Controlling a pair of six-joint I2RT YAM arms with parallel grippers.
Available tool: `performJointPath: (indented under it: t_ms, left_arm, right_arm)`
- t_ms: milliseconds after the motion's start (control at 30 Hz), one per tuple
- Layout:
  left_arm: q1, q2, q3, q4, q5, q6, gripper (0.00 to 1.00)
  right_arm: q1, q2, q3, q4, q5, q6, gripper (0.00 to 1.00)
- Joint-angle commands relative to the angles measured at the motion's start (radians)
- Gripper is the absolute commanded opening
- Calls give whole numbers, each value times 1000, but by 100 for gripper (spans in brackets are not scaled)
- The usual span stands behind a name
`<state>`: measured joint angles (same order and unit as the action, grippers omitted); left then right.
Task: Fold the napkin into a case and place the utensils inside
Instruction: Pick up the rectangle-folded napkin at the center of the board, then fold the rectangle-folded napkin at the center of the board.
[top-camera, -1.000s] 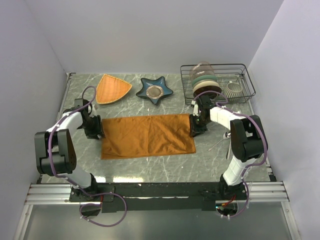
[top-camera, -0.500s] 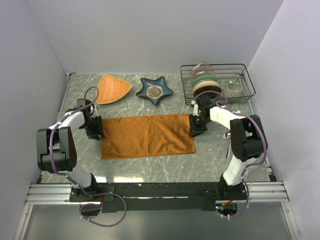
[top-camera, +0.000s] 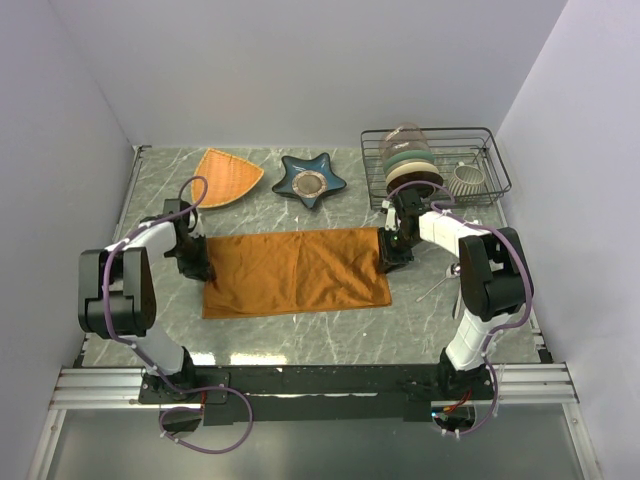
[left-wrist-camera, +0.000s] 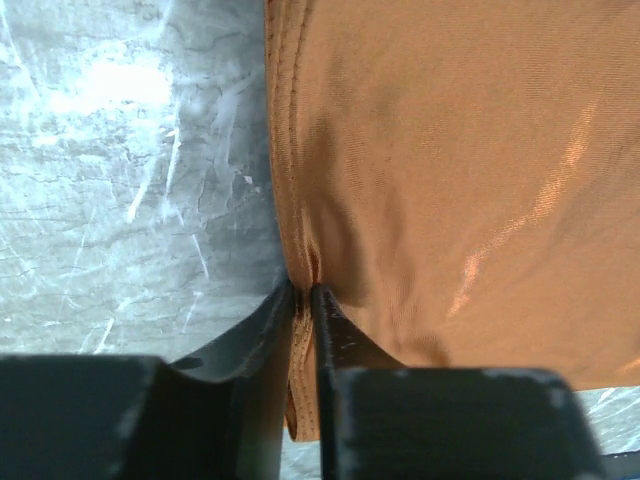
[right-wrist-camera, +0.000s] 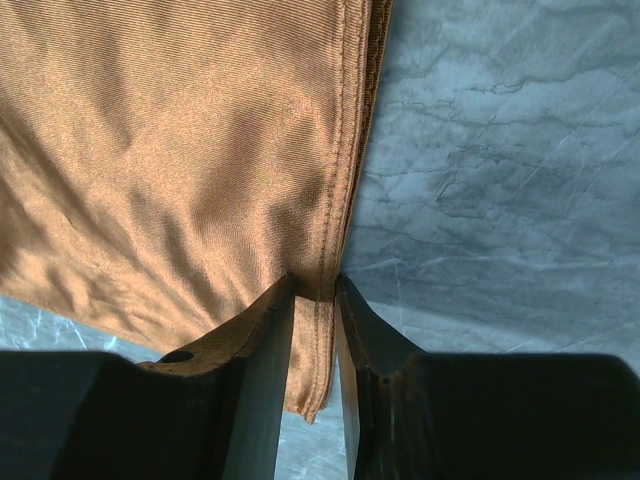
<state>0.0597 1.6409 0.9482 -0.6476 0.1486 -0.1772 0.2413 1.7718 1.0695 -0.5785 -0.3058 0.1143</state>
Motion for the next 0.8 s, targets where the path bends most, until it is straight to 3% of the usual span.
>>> performJointPath:
  t_ms: [0,67,333,567,767]
  left_arm:
    - [-21,25,14,3,23,-8,10]
    - [-20,30,20,2,23,-5,1]
    - [-53,-68,76,-29,100,-25,1]
    - [-211,-154,147,-26,213,-91,1]
    - [-328,-118,208,12,262,-166,1]
  right_arm:
    - [1,28,20,-3,2,-7,31]
    - [1,29,20,-6,0,-7,31]
    - [1,32,18,-9,-3,-11,30]
    - [1,40,40,-20,-7,-15,31]
    - [0,18,49,-29,-7,-19,33]
